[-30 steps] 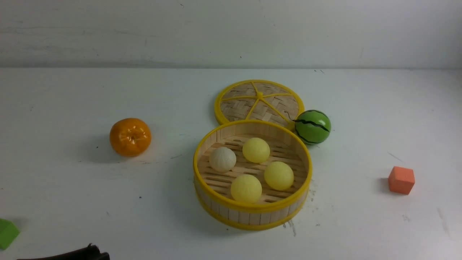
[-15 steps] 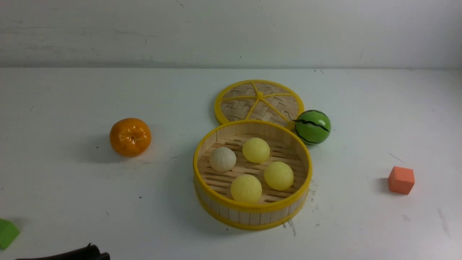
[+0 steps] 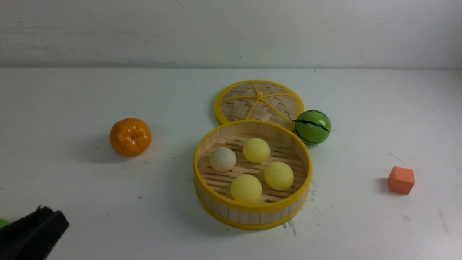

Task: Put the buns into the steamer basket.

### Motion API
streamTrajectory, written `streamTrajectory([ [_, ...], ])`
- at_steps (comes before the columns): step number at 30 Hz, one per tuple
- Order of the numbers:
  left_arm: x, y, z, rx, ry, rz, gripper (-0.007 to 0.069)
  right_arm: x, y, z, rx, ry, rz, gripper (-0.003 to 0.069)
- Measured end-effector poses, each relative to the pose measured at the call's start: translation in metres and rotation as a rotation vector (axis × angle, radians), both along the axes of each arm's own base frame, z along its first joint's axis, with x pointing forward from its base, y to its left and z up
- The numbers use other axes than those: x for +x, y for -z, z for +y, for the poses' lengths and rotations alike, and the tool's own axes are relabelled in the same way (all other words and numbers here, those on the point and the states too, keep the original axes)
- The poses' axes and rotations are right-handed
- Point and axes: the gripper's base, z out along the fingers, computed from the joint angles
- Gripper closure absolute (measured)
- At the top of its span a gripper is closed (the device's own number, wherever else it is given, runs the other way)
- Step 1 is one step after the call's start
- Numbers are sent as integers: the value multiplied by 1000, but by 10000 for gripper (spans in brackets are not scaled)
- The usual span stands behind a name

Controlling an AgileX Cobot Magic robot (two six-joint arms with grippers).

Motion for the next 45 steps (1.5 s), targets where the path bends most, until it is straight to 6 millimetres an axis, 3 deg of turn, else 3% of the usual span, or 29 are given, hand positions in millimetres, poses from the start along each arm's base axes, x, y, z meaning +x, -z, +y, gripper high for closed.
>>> streamTrajectory([
  [5, -9, 24, 15, -45, -172, -1, 517, 0, 0, 0, -1, 0, 0, 652],
  [10, -15, 61, 10, 72, -165, 245, 632, 0, 0, 0, -2, 0, 0, 646],
  [12, -18, 69, 8, 101, -137, 323, 638, 0, 0, 0, -2, 0, 0, 644],
  [22, -16, 66, 11, 86, -178, 296, 638, 0, 0, 0, -2, 0, 0, 633],
  [30, -16, 72, 21, 27, -289, 381, 638, 0, 0, 0, -1, 0, 0, 622],
  [45, -16, 72, 21, -5, -296, 394, 638, 0, 0, 0, -2, 0, 0, 605],
])
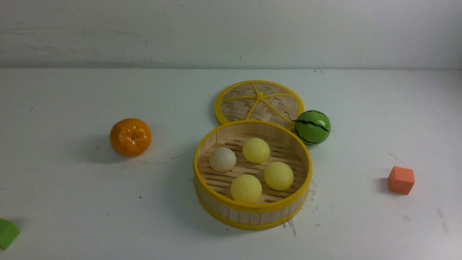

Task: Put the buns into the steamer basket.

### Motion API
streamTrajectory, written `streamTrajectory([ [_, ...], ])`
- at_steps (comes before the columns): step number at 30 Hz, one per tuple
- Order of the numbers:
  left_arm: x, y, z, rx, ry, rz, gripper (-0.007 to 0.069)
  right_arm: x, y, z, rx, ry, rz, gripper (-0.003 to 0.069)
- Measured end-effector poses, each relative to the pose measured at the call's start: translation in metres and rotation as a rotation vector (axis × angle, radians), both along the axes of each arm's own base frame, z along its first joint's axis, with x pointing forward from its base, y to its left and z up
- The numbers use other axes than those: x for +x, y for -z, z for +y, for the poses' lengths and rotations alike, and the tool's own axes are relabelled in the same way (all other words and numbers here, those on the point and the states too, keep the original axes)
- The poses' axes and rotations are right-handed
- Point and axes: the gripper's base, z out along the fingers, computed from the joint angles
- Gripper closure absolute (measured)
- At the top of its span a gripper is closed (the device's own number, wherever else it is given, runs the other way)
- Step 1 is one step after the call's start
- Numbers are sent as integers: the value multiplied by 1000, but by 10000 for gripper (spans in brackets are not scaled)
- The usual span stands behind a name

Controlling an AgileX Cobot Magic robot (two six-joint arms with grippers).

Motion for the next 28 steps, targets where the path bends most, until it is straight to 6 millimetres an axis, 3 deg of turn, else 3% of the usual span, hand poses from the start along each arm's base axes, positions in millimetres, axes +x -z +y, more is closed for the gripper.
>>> streamTrajectory([
  [28, 0, 0, 0, 1, 0, 0, 637, 0, 0, 0, 10, 3, 2, 566],
])
